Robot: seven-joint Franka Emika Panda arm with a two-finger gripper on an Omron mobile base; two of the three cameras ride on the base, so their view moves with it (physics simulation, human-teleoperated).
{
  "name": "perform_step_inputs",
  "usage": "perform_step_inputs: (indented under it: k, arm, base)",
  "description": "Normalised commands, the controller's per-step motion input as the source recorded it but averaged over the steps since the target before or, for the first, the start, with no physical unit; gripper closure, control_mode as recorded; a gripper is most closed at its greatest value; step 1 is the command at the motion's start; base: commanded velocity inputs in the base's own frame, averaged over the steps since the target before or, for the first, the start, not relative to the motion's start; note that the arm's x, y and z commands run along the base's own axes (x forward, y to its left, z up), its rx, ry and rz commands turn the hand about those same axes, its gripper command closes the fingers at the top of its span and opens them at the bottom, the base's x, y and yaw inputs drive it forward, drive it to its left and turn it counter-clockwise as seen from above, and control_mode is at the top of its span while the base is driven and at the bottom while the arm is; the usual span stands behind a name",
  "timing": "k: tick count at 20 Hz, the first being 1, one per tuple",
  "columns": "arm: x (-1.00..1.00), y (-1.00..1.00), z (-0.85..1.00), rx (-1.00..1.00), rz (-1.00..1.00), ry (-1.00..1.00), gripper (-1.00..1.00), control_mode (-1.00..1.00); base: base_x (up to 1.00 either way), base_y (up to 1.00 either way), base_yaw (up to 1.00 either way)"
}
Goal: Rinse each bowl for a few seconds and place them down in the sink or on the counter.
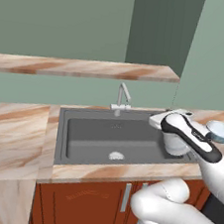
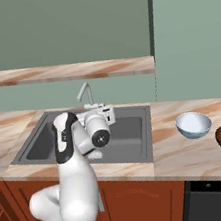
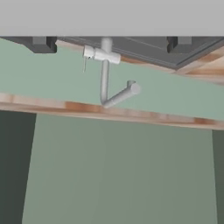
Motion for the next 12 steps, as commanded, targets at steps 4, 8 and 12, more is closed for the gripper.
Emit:
perform_step_inputs:
  k: [4,8,12]
  arm:
    - [0.25,0.01,-0.02,0.0,0.0,-0.01,-1.0,-1.0]
    - [0.3,0.1,-0.03,-0.04,0.0,-0.01,-1.0,-1.0]
    - [0.3,0.06,-0.07,-0.03,0.0,-0.02,-1.0,-1.0]
  base:
    - [0.0,0.0,0.0]
    - [0.0,0.0,0.0]
    - [0.0,0.0,0.0]
